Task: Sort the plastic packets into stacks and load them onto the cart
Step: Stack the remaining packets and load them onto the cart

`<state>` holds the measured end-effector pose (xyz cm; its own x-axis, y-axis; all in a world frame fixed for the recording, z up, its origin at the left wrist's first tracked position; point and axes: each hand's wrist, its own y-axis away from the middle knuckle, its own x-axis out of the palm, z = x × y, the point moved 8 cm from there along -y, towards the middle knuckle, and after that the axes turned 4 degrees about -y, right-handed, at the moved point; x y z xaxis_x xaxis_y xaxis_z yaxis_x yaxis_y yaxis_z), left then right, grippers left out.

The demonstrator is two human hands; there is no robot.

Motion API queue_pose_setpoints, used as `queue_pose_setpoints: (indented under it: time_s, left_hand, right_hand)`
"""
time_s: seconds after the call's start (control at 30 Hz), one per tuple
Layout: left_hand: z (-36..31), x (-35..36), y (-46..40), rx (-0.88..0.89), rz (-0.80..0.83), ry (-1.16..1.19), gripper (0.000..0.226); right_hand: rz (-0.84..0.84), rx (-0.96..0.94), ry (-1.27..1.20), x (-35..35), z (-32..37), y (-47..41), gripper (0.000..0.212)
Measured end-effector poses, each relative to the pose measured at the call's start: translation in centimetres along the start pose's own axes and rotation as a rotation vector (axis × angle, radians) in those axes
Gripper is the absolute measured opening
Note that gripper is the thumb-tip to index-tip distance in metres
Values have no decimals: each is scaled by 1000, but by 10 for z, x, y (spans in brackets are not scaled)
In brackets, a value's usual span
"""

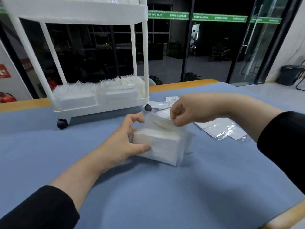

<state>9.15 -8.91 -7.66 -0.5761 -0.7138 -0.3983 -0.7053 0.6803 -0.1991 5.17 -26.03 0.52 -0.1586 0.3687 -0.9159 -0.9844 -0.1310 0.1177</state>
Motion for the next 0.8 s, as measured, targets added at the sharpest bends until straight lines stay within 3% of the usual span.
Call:
queue_pose_setpoints:
  time_s: [0.17,0.23,0.3,0.37,0.43,0.5,0.67,0.73,0.8]
  left_hand:
    - [-2,-4,1,-3,-58,43,114]
    - [1,-5,-1,-15,-53,-35,107]
    - [5,-7,-2,-31,-71,-100,76]
    - [8,-8,-2,-56,-89,-117,46]
    - [10,-6,-2,-81,-85,-76,35]
    - [12,-7,-2,-112,-99,-68,33]
    - [6,3,-1,-112,-89,129,54]
    - [-2,5,3,-105,-173,204,43]
    - [-1,-3,8,-173,-361,287,64]
  right_hand:
    - [129,15,1,18,12,-17,13]
    - [137,20,-36,19,14,-20,13]
    - [102,27,-134,21,10,-22,17]
    - [-12,56,-296,23,-2,-18,32]
    - [-204,115,-547,29,-24,0,51]
    - [-348,122,-667,44,-39,26,54]
    - [-305,3,-759,89,-26,40,64]
    - [-405,-8,-704,84,-15,38,48]
    - [-457,-52,-622,78,-1,38,40]
